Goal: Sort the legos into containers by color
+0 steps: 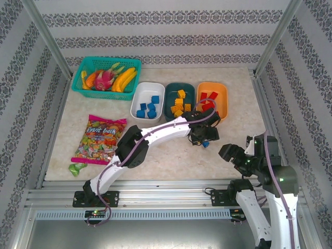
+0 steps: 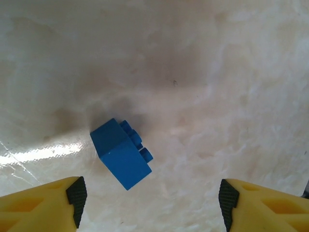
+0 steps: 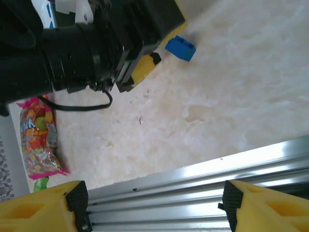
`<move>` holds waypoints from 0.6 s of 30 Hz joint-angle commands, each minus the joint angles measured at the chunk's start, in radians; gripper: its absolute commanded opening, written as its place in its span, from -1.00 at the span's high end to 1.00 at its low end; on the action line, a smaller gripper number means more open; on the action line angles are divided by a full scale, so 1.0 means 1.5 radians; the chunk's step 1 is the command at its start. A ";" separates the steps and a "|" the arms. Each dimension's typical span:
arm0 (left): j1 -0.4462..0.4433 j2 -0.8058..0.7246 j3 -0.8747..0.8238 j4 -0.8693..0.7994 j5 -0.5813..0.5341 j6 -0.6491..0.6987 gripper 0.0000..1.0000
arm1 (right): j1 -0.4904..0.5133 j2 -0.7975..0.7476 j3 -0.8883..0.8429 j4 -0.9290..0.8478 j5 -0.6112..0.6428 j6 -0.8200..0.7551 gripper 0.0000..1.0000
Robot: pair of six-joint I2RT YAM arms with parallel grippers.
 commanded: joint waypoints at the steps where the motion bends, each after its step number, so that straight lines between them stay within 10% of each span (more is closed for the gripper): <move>1: -0.003 0.033 0.049 -0.052 -0.006 -0.078 -0.39 | 0.004 0.000 0.017 -0.033 -0.018 -0.015 -0.52; 18: -0.004 0.119 0.148 -0.127 -0.018 -0.110 0.13 | 0.004 0.009 0.018 -0.029 -0.022 -0.024 -0.53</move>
